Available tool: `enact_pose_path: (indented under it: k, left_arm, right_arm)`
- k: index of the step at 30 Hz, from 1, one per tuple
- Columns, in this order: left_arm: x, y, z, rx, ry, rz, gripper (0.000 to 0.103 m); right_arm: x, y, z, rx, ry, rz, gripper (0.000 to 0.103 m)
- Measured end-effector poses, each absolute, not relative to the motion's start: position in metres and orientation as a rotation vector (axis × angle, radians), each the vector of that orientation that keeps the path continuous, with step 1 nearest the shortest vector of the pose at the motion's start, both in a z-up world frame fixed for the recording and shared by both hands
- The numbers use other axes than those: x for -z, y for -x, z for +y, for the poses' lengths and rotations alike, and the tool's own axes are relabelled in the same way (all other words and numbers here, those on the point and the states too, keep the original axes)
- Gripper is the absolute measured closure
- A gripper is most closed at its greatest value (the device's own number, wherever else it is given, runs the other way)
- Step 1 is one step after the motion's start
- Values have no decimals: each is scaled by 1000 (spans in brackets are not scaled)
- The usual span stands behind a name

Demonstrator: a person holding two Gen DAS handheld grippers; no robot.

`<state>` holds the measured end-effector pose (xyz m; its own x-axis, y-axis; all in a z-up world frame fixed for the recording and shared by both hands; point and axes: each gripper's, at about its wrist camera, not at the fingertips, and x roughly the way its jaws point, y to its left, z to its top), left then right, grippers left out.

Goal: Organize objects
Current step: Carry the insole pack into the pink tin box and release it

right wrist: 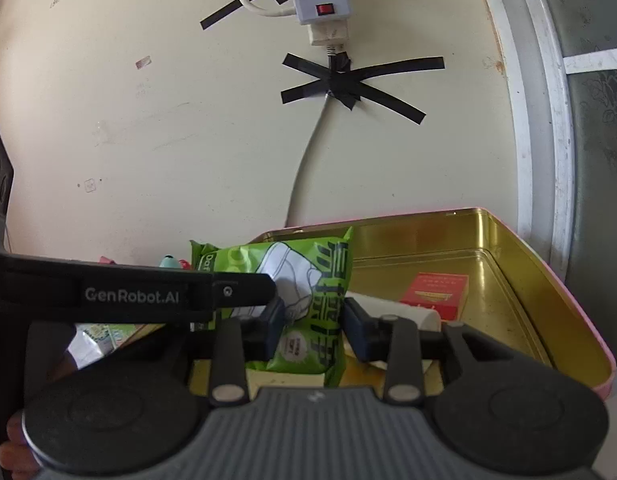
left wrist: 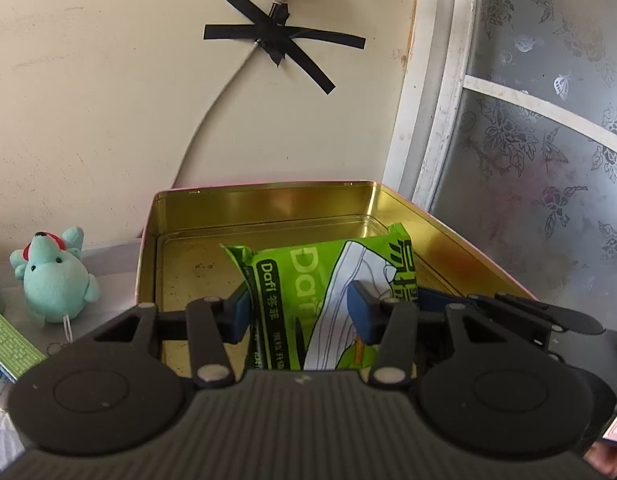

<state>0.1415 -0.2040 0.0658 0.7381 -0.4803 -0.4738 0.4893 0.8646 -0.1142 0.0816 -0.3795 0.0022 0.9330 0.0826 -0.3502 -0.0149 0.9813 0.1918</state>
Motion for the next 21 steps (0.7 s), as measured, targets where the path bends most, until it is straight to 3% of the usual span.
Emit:
enact_pose_path:
  k: [10,21]
  left_arm:
    - [-60,-138,-213,461,-52,482,43]
    - [-75,-113,-206,396,-121,402,41]
  right_arm:
    - [8,-81,-382,0,-180,340,61]
    - [5,-61,-380,57,-185,240,56]
